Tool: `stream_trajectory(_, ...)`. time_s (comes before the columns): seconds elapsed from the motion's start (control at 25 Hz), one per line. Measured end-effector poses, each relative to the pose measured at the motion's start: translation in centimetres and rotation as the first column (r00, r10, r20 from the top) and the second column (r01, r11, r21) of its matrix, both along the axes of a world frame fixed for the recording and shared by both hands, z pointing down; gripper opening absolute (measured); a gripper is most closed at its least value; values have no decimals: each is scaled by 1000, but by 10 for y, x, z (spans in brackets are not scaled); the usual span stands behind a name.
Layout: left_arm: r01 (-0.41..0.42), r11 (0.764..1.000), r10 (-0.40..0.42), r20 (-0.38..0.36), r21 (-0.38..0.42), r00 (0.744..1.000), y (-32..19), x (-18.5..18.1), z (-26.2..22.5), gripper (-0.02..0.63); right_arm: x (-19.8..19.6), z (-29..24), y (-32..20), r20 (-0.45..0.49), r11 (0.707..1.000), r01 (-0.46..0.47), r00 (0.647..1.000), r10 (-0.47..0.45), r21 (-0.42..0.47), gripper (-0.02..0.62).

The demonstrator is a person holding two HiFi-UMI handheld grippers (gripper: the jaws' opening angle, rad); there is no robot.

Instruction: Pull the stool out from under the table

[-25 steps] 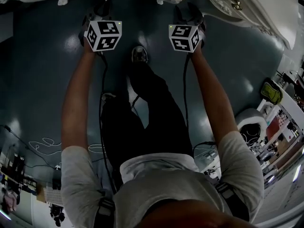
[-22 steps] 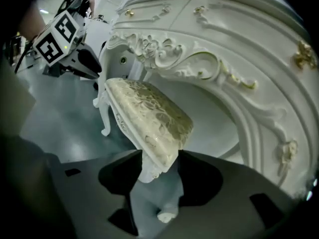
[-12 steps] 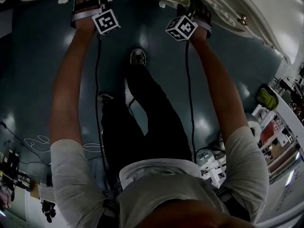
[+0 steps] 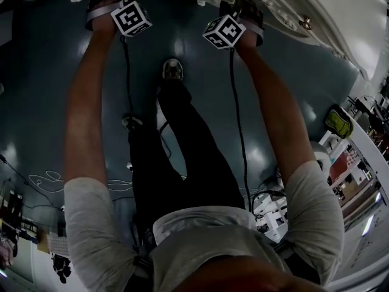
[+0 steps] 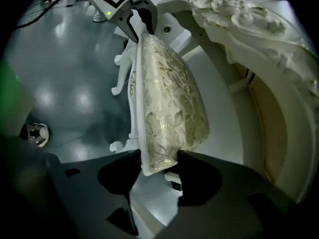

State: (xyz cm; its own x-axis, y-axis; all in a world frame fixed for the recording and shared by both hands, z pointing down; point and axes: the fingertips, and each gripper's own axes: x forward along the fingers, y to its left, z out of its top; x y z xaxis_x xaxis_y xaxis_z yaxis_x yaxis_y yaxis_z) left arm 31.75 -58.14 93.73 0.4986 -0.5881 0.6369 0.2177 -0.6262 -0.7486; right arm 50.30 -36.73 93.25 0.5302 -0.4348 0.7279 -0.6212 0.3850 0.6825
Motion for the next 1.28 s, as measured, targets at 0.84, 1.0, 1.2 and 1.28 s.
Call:
stream_trajectory(0.84, 234, 726, -427, -157, -646, 890, -2, 4, 60, 337, -14, 71, 26, 646, 803, -590, 644, 410, 79, 356)
stream_trajectory(1.0, 259, 704, -476, -167, -662, 864, -14, 14, 64, 339, -3, 70, 12, 667, 716, -690, 584, 463, 107, 351)
stream_trajectory(1.2, 223, 724, -457, -212, -653, 864, -12, 10, 68, 339, -2, 67, 16, 672, 702, -707, 563, 481, 90, 291)
stream_trajectory(1.28, 226, 723, -453, -201, -653, 869, -11, 8, 67, 339, -3, 68, 18, 672, 707, -703, 560, 485, 76, 288)
